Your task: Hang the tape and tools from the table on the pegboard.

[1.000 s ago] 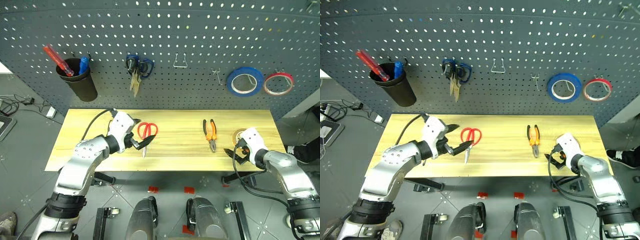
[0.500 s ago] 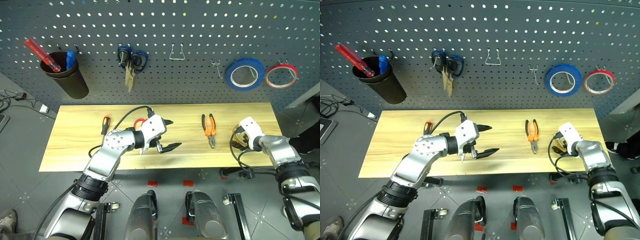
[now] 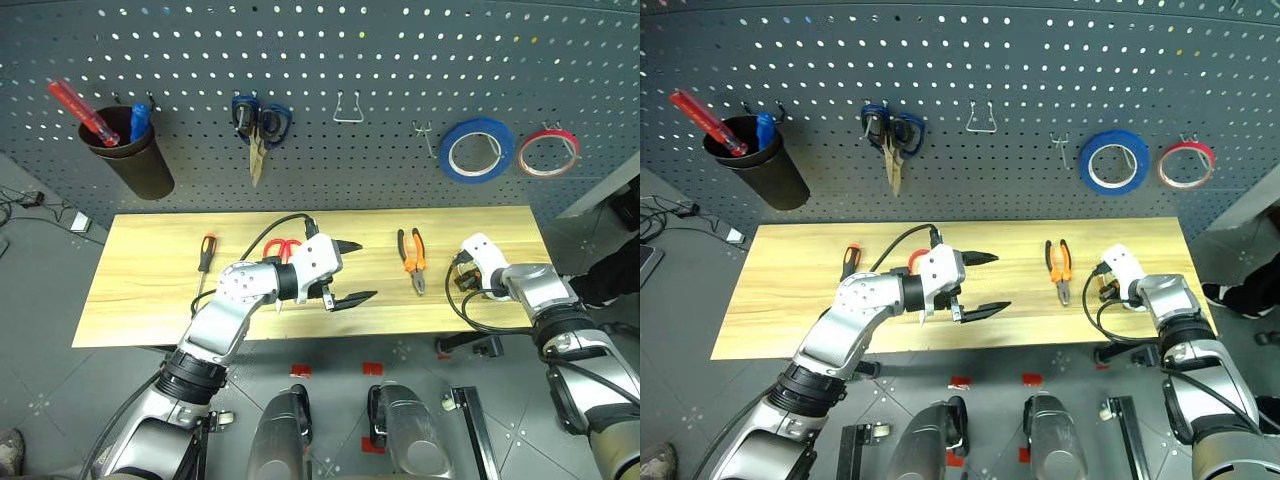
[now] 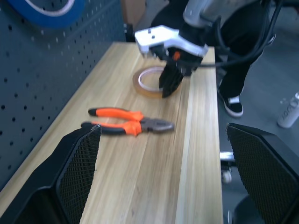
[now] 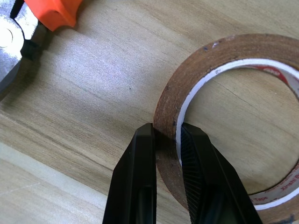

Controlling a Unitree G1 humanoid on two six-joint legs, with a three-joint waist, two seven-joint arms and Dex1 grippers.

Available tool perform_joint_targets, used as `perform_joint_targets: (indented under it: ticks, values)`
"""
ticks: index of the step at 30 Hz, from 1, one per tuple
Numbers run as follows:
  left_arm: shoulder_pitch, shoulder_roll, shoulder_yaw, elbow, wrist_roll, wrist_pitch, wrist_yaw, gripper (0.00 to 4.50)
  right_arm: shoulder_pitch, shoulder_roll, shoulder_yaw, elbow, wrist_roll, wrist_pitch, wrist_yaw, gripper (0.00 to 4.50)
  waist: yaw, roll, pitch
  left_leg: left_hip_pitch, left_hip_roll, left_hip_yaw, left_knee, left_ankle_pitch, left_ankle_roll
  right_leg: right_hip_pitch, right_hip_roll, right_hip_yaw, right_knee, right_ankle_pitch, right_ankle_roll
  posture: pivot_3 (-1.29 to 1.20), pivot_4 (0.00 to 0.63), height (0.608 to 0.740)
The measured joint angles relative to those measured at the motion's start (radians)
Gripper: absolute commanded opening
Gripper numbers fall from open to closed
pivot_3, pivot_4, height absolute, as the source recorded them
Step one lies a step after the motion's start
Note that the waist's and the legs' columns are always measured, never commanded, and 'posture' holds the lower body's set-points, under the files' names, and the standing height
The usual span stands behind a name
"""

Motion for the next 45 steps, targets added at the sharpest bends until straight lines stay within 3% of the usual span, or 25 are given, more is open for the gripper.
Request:
perform_joint_targets:
  ticks: [5,10,14,17,23,32,37,45]
  values:
    - [-0.001,-0.044,0.030,0.011,0.001,-0.017,0.064,4.50,0.273,-0.019,-0.052,-0.394,-0.007,0.026,-0.101,0.42,0.011,0.002,-0.001,-0.005,-0.001,0.000,-0.001,0.000,0.000,-0.005,-0.001,0.000,-0.001,-0.001,0.001,-0.28,0.291,0.740]
    - [-0.010,-0.091,0.108,0.018,-0.010,-0.022,0.151,4.50,0.563,-0.043,-0.067,-0.942,-0.087,0.041,-0.198,0.42,-0.008,0.005,-0.001,-0.008,-0.001,0.002,-0.002,0.000,0.000,-0.009,-0.001,-0.002,-0.001,-0.001,0.002,-0.30,0.291,0.740]
    - [0.012,-0.096,0.118,-0.023,-0.054,0.017,0.151,4.50,0.672,-0.041,-0.017,-1.230,-0.239,-0.076,-0.312,0.42,-0.016,0.005,-0.001,-0.007,0.000,0.002,-0.002,0.000,-0.001,-0.011,0.001,0.000,0.002,-0.002,0.003,-0.30,0.294,0.740]
    - [0.014,-0.096,0.138,-0.055,-0.100,0.060,0.152,4.50,0.650,-0.030,0.043,-1.325,-0.340,-0.195,-0.370,0.42,-0.021,0.005,-0.001,-0.007,0.000,0.001,-0.002,0.001,-0.001,-0.011,0.001,0.001,0.003,-0.004,0.007,-0.30,0.293,0.740]
    - [0.005,-0.088,0.192,-0.099,-0.165,0.133,0.155,4.50,0.461,-0.021,0.059,-1.255,-0.370,-0.332,-0.381,0.42,-0.024,0.004,-0.001,-0.007,-0.001,0.001,0.000,0.001,-0.001,-0.010,0.001,0.001,0.003,-0.001,0.002,-0.29,0.285,0.740]
    - [-0.017,-0.075,0.206,-0.103,-0.176,0.160,0.175,4.50,0.135,0.023,0.075,-0.769,-0.327,-0.562,-0.379,0.42,-0.028,0.004,-0.001,-0.007,-0.002,0.003,0.000,0.001,-0.001,-0.010,0.000,0.000,0.002,-0.001,0.002,-0.26,0.282,0.740]
    - [-0.016,-0.074,0.202,-0.103,-0.172,0.155,0.176,4.50,0.067,0.055,0.098,-0.636,-0.327,-0.640,-0.372,0.42,-0.027,0.004,-0.001,-0.007,-0.001,0.002,-0.001,0.001,-0.001,-0.010,0.000,0.000,0.002,-0.001,0.002,-0.26,0.282,0.740]
    - [0.014,-0.017,0.192,-0.064,-0.132,0.105,0.130,4.50,0.166,0.090,0.082,-0.696,-0.296,-0.602,-0.359,3.10,-0.024,0.005,-0.001,-0.007,-0.001,0.002,0.000,0.001,-0.001,-0.010,0.000,0.000,0.003,-0.001,0.002,-0.26,0.284,0.740]
